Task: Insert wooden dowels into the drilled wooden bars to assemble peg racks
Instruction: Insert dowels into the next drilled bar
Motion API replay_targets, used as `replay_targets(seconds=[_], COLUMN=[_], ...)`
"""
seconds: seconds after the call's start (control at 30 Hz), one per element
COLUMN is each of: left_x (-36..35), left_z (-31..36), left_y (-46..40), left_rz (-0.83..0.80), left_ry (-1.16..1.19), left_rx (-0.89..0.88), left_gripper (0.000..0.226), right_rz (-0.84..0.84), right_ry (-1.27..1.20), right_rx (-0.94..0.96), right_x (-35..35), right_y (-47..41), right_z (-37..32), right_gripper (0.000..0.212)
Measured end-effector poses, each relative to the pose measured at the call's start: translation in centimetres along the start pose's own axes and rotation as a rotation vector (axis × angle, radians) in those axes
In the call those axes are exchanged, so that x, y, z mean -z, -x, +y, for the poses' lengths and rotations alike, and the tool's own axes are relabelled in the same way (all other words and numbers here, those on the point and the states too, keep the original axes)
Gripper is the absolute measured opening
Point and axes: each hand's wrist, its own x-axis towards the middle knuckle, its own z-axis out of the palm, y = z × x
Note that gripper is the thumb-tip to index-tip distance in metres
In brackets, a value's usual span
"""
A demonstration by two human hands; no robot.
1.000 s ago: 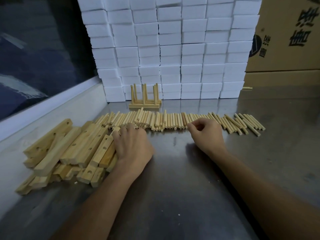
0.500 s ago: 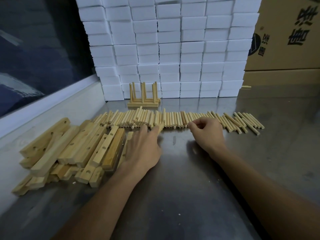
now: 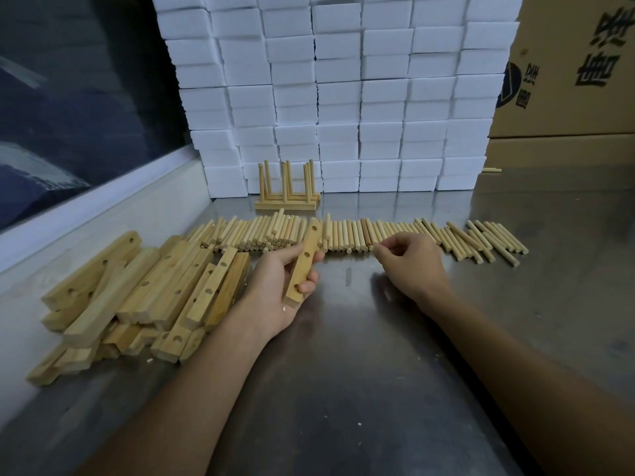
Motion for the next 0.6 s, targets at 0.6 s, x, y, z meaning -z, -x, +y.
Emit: replay_targets(seconds=[0.6], left_x=[0.0], left_z=[-1.7], left_y=[0.1], left_rz=[-0.05], left_ry=[-0.308], left_rx=[-0.316], left_gripper=[0.026], right_rz=[-0.004], right_ry=[0.026], right_rx=[0.004], right_x=[-0.1], right_y=[-0.1], right_z=[0.2], right_gripper=[0.007])
